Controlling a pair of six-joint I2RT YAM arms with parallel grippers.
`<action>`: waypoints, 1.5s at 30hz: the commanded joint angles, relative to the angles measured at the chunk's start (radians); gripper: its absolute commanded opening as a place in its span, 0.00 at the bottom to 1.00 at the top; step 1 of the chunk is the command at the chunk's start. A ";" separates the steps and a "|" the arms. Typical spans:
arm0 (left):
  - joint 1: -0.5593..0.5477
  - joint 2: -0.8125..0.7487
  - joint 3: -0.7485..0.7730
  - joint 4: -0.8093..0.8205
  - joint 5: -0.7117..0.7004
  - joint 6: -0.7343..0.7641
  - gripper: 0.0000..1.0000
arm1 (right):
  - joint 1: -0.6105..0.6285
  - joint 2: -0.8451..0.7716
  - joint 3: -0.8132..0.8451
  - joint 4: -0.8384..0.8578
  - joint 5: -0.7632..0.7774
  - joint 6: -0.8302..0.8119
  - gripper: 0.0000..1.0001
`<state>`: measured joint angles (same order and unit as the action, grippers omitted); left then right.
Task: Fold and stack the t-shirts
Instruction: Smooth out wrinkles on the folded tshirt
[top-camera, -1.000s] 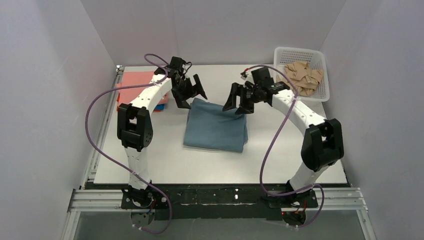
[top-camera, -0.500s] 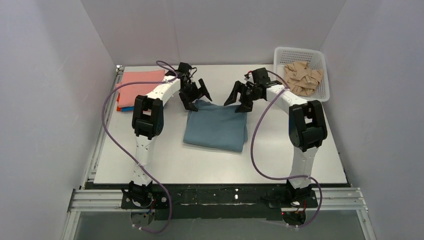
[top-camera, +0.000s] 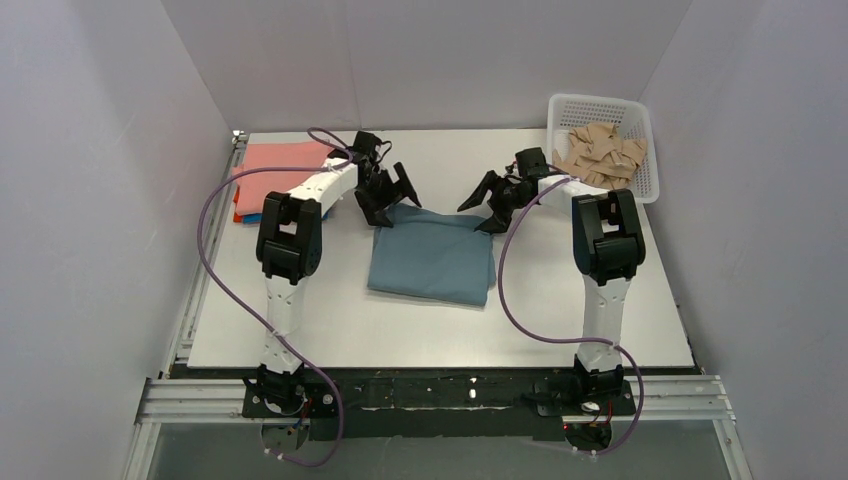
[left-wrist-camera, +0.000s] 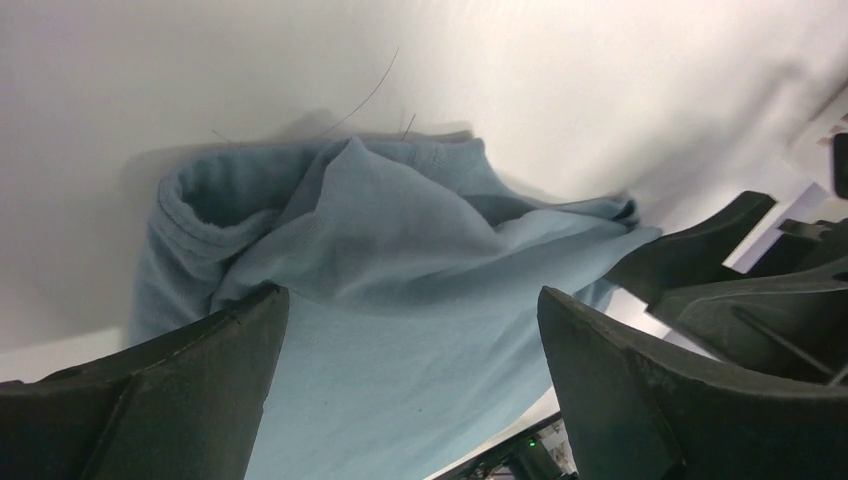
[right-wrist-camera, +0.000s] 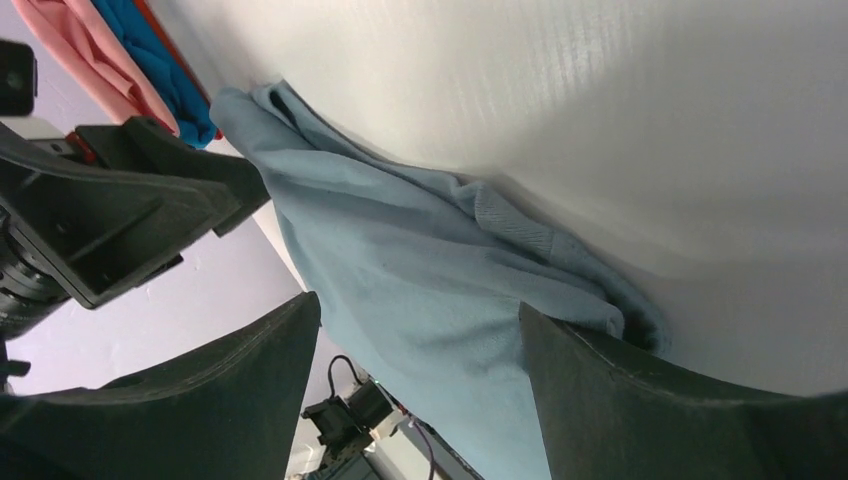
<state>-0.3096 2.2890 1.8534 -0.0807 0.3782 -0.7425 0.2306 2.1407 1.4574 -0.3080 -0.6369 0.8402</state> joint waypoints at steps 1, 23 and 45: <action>-0.001 -0.048 -0.112 -0.190 -0.129 0.052 0.98 | 0.004 -0.005 -0.011 -0.125 0.137 -0.046 0.82; -0.121 -0.566 -0.773 0.066 0.124 0.012 0.98 | 0.211 -0.480 -0.533 0.174 -0.065 -0.082 0.86; -0.105 -0.830 -0.656 -0.220 -0.210 0.251 0.98 | 0.149 -0.958 -0.421 -0.292 0.566 -0.253 0.90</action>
<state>-0.4316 1.4921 1.0775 -0.0864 0.3527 -0.6205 0.3897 1.3190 0.9913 -0.4713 -0.3099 0.6254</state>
